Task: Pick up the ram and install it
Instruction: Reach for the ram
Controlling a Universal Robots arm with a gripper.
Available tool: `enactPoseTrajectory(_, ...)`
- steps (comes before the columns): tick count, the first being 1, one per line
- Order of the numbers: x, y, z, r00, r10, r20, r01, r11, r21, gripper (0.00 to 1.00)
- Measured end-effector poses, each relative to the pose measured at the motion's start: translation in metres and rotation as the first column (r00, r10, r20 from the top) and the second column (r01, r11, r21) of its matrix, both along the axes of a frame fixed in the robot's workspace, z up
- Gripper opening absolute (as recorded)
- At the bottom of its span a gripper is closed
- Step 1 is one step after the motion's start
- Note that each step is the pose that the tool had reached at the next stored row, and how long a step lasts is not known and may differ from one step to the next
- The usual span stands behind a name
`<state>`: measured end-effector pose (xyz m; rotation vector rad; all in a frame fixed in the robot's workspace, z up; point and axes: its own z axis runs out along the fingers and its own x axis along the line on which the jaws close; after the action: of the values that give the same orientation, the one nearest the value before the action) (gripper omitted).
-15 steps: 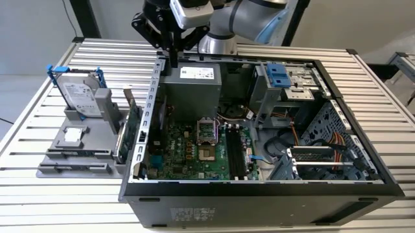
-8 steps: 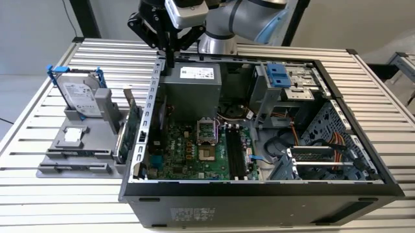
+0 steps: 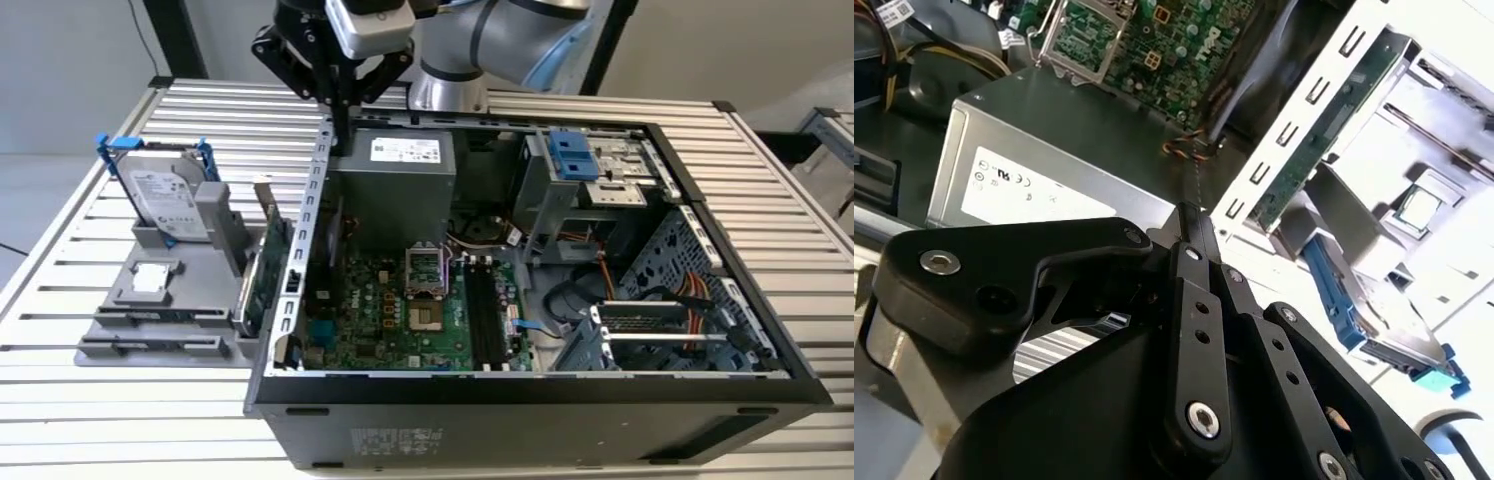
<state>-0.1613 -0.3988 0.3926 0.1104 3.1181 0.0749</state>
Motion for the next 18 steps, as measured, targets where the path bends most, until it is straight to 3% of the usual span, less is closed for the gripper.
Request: enactPoseTrajectory(18, -0.0172, 0.0000, 0.0000, 1.0000, 0.000, 0.0000, 0.000, 1.0000, 0.0000, 0.00)
